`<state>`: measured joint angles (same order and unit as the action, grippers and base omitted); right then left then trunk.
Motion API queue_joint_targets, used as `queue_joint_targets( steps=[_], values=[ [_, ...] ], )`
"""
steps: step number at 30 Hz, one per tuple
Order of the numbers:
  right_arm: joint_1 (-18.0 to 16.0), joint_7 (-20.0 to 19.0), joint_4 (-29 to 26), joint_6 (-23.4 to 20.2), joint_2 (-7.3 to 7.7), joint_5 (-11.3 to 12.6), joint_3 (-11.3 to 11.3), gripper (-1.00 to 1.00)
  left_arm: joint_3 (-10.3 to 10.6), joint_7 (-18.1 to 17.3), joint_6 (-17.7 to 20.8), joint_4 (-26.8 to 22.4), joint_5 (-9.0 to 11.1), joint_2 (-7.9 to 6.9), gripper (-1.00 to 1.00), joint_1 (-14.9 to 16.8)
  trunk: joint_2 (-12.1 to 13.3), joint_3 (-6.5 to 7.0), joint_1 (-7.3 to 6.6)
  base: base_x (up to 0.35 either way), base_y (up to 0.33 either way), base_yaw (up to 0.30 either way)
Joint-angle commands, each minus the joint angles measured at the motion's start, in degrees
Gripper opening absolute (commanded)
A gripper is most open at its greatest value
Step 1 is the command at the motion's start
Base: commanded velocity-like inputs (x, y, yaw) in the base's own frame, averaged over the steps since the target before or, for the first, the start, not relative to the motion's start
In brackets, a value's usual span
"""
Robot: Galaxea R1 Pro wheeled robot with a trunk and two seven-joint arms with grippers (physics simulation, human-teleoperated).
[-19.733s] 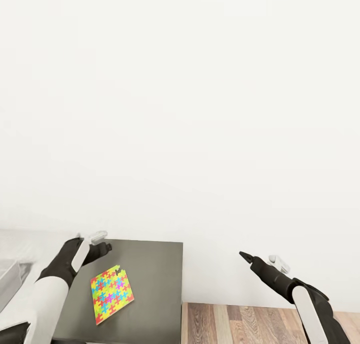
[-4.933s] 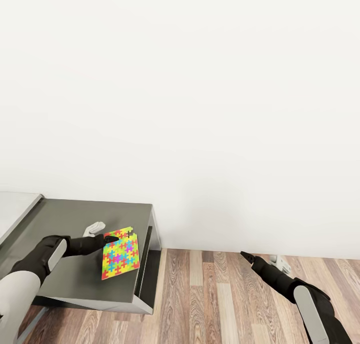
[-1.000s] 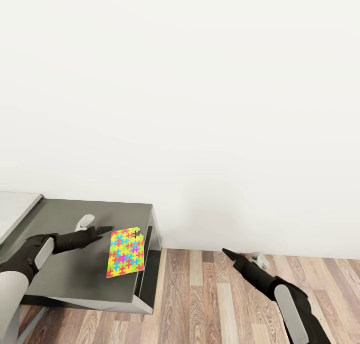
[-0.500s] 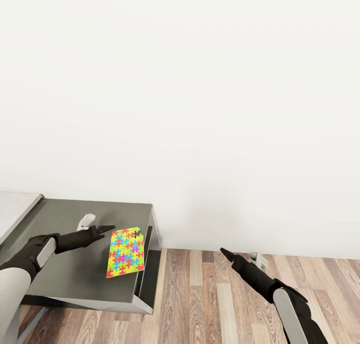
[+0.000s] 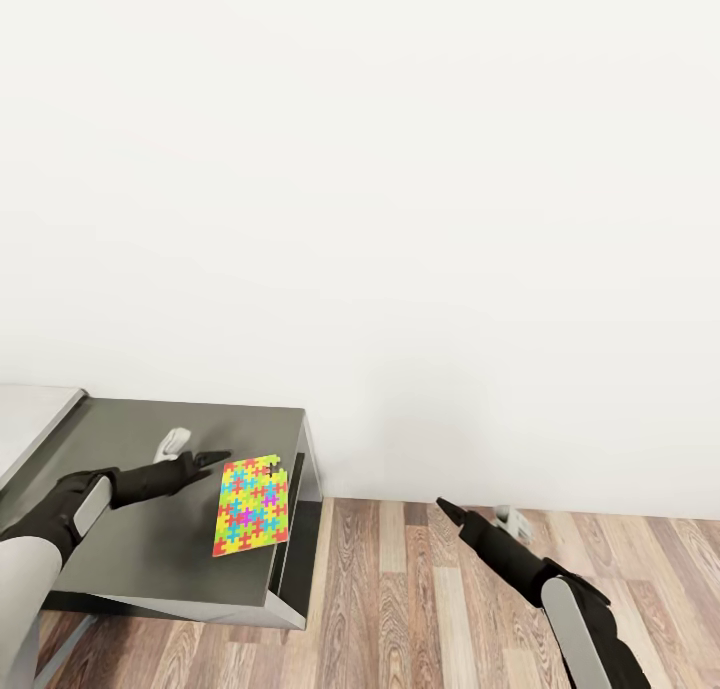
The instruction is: Put all the toys in the child's room - the three board games (two on the bed and one on the table), the two jigsaw puzzles on the table, and the tennis ball on the table - inside the toy box on the table in the child's room.
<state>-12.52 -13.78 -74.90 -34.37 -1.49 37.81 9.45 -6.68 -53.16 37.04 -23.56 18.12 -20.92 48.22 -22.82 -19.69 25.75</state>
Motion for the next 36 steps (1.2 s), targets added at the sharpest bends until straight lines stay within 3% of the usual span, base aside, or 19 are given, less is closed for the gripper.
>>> queue_joint_targets(
  steps=[1, 7, 16, 23, 30, 36],
  values=[
    [-0.05, -0.19, -0.01, -0.43, -0.06, 0.08, -0.68, 1.0, -0.03, -2.14, 0.39, 0.02, 0.18, -0.02, 1.0, 0.04, -0.1, -0.1, 0.03, 0.0, 0.0, 0.0],
    [-0.72, -0.12, 0.12, -0.44, -0.06, 0.01, -5.19, 1.0, 0.3, -9.87, 0.53, 0.01, -0.21, -0.2, 1.0, 0.02, -0.1, -0.1, 0.03, 0.0, 0.0, 0.0],
    [-1.76, -0.11, 0.65, -0.88, -0.09, -0.01, -8.77, 1.0, 0.41, -15.21, 0.56, -0.01, -0.35, -0.54, 1.0, -0.05, -0.1, -0.1, 0.03, 0.0, 0.0, 0.0],
    [-5.13, 0.21, 5.1, -1.08, -0.09, -0.01, -12.57, 1.0, 0.44, -19.54, 0.52, -0.03, -0.44, -0.76, 1.0, -0.11, -0.1, -0.1, 0.03, 0.0, 0.0, 0.0],
    [-7.75, -0.06, 9.65, -1.2, -0.12, 0.04, -13.47, 1.0, 0.51, -23.56, 0.49, -0.07, -0.52, -0.82, 1.0, -0.14, -0.1, -0.1, 0.03, 0.0, 0.0, 0.0],
    [-9.24, -1.07, 11.31, -2.21, -0.16, 0.0, -13.65, 1.0, 0.73, -28.05, 0.39, -0.14, -0.52, -1.83, 1.0, -0.22, -0.1, -0.1, 0.03, 0.0, 0.0, 0.0]
  ],
)
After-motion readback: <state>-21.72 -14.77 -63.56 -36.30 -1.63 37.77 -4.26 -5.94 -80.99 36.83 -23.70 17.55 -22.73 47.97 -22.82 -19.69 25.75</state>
